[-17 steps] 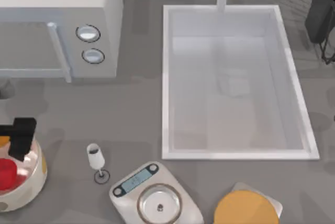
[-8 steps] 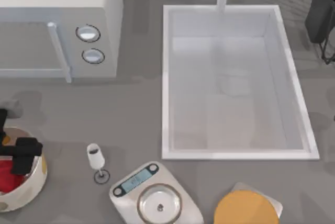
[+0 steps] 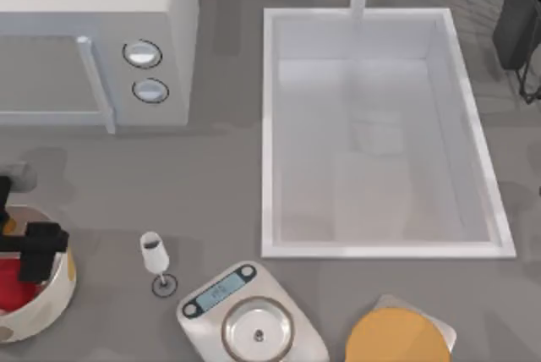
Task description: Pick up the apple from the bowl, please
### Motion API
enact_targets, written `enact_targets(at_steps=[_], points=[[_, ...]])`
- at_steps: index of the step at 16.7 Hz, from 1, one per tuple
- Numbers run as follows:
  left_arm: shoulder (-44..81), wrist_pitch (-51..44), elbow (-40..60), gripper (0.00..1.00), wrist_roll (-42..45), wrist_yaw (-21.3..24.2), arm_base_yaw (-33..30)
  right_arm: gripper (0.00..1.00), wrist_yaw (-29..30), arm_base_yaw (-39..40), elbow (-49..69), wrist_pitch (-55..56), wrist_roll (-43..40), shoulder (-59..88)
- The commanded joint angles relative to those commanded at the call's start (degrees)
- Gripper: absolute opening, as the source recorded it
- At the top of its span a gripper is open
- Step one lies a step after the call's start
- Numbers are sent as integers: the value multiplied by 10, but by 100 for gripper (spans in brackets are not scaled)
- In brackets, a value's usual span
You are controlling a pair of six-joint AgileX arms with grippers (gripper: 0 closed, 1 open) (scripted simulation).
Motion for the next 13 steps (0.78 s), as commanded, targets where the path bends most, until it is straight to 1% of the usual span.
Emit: enact_targets(at_steps=[8, 9, 13], points=[[0, 0, 0, 2, 0, 0, 0, 100, 0, 0, 0, 0, 0, 0], [0, 0, 0, 0, 0, 0, 0, 100, 0, 0, 0, 0, 0, 0], [0, 0, 0, 0, 0, 0, 0, 100, 0, 0, 0, 0, 0, 0]])
